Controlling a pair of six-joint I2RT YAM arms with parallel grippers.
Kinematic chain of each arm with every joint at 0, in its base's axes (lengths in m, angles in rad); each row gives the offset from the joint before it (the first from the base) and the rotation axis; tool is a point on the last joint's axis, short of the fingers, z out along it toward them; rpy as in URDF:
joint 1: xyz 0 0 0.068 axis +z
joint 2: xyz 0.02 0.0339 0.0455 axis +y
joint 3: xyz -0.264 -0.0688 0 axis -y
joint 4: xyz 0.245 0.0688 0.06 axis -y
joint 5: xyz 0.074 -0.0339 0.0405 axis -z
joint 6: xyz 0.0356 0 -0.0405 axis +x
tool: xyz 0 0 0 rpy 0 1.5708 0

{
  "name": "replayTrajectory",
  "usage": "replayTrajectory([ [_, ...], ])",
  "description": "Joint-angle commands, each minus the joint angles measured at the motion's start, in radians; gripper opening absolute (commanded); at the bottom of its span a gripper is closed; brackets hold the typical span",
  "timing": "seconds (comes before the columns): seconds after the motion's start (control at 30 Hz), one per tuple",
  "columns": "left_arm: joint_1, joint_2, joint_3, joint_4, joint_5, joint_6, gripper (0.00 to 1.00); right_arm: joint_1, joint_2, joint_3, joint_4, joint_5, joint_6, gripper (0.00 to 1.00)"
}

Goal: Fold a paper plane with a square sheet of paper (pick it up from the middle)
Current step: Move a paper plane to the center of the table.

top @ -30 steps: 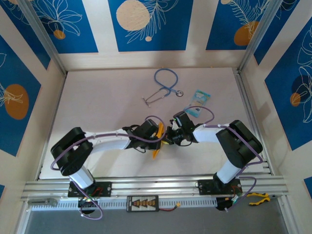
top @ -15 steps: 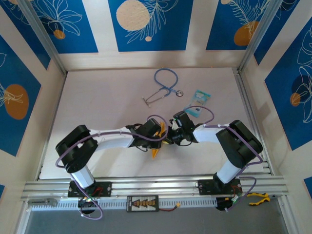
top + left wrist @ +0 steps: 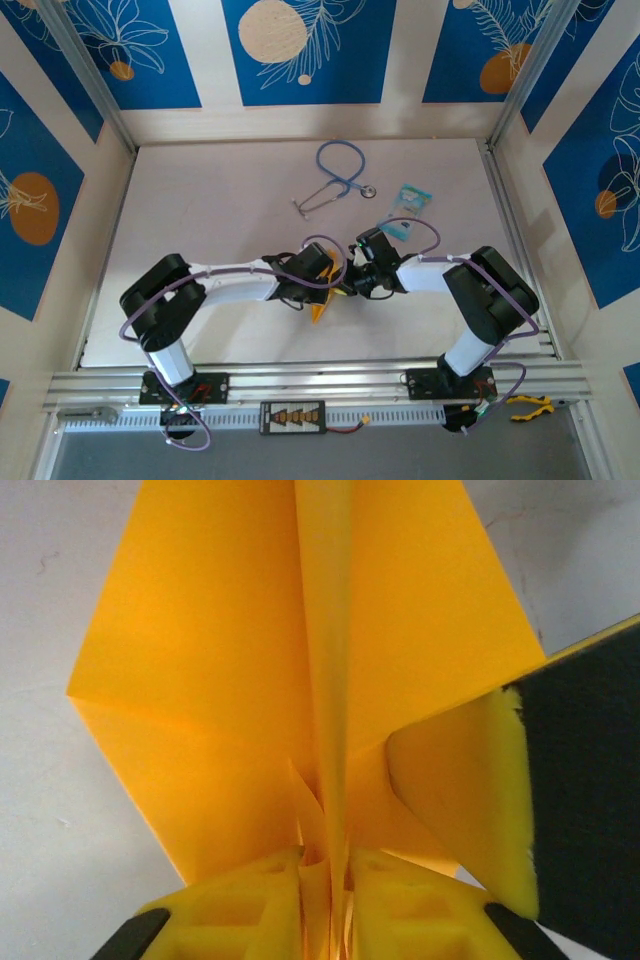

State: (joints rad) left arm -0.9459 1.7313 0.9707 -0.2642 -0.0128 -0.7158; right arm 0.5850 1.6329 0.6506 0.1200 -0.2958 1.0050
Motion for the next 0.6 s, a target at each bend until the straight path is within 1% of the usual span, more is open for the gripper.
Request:
replayTrajectory([
  [0.0,-0.008,0.032,0.032,-0.007,0.006,0.015,0.19,-0.002,-0.019,-0.017,-0.001,-0.03,0.003,0.03],
  [0.27,-0.008,0.05,0.034,0.019,0.028,0.016,0.2,-0.004,-0.019,-0.016,-0.001,-0.031,0.003,0.03],
  [0.43,-0.008,0.058,0.042,-0.001,0.01,0.01,0.12,-0.005,-0.031,-0.016,-0.01,-0.024,-0.002,0.06],
  [0.57,-0.008,0.033,0.037,-0.031,-0.05,-0.006,0.07,-0.014,-0.058,-0.014,-0.054,-0.002,-0.024,0.09],
])
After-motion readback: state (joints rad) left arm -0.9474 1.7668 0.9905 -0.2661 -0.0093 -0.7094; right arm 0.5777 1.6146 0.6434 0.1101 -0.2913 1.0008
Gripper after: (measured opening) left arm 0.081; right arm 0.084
